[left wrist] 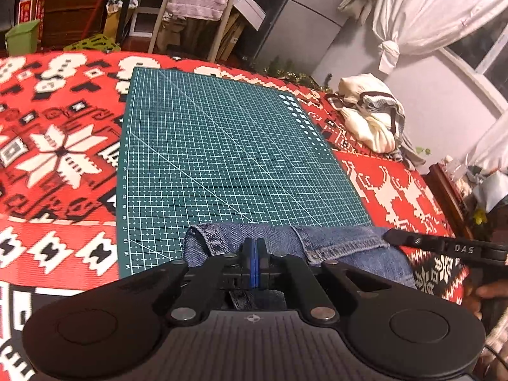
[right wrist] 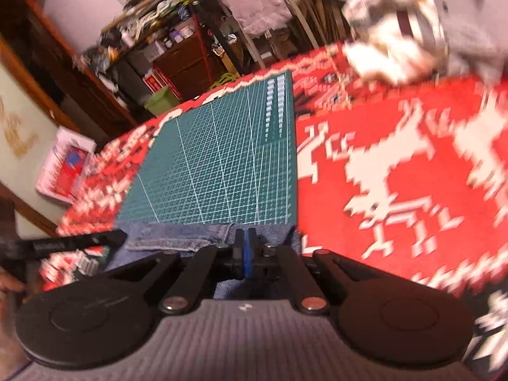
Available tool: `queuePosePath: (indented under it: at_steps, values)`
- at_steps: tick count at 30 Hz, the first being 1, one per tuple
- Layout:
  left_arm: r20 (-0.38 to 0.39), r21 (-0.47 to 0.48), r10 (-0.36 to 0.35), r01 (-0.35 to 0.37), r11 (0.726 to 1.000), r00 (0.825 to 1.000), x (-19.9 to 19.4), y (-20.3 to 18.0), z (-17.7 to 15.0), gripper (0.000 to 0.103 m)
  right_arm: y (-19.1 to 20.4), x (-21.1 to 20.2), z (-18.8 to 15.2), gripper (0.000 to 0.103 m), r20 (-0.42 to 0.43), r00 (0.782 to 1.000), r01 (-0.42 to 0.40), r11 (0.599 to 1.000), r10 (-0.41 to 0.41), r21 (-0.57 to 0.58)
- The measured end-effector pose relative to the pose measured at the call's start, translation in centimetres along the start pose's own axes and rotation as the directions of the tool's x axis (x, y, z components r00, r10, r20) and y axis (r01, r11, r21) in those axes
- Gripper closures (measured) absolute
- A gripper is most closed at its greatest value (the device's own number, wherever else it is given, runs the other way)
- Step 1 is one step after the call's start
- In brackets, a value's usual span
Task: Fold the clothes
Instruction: 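Press the folded shorts flat with both open grippers near the back pocket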
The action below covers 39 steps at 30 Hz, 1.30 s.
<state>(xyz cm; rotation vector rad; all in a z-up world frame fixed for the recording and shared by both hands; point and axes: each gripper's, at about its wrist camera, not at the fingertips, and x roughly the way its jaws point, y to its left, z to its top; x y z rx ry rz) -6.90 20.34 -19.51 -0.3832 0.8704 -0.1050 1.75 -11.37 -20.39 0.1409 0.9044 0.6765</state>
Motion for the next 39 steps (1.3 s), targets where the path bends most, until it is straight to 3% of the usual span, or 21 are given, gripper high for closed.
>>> queuePosePath:
  at_steps: [3,5,7,9,11,13,18,21,28,33,39]
  values:
    - [0.017,0.066,0.0,-0.001,0.998,1.0,-1.2,-1.5,0.0,0.092,2.4,-1.7,0.3,0.089,-0.002,1.0,0.023,0.994,-0.023,-0.104]
    - [0.031,0.112,0.013,-0.017,0.994,0.999,-1.9,-2.7,0.0,0.074,3.7,-2.4,0.4,0.083,-0.004,0.999,0.038,0.992,-0.039,-0.123]
    - [0.05,0.143,0.007,-0.015,0.99,0.999,-2.6,-3.6,-0.1,0.068,4.9,-3.2,0.3,0.068,0.001,0.999,0.043,0.99,-0.044,-0.137]
    - [0.055,0.172,-0.003,-0.006,0.985,0.998,-3.1,-4.5,0.0,0.064,6.1,-3.6,0.2,0.059,0.01,0.998,0.061,0.985,-0.06,-0.162]
    - [0.056,0.197,-0.011,0.0,0.98,0.998,-3.4,-5.1,0.1,0.055,7.2,-4.1,0.1,0.05,0.023,0.996,0.092,0.978,-0.089,-0.185]
    - [0.048,0.219,-0.007,-0.004,0.976,0.999,-3.5,-5.6,0.3,0.05,7.9,-4.8,-0.1,0.033,0.041,0.993,0.115,0.974,-0.109,-0.193]
    - [0.057,0.256,-0.002,-0.012,0.966,0.998,-3.9,-6.6,0.3,0.035,9.0,-6.8,-0.2,0.011,0.09,0.985,0.164,0.965,-0.148,-0.205]
    - [0.063,0.278,0.0,-0.017,0.96,0.998,-4.1,-7.2,0.3,0.034,9.6,-8.0,-0.5,0.001,0.126,0.982,0.164,0.962,-0.139,-0.217]
    - [0.118,0.337,0.024,-0.063,0.939,0.993,-5.0,-8.7,0.1,0.026,10.3,-9.6,-0.5,0.001,0.166,0.972,0.203,0.954,-0.168,-0.222]
    - [0.173,0.379,0.045,-0.109,0.919,0.984,-5.9,-9.8,-0.1,0.014,11.0,-10.8,-0.8,0.0,0.227,0.943,0.294,0.927,-0.242,-0.234]
    - [0.242,0.419,0.066,-0.166,0.892,0.968,-6.7,-10.7,-0.8,0.009,11.3,-10.7,-0.6,0.0,0.165,0.942,0.326,0.919,-0.294,-0.223]
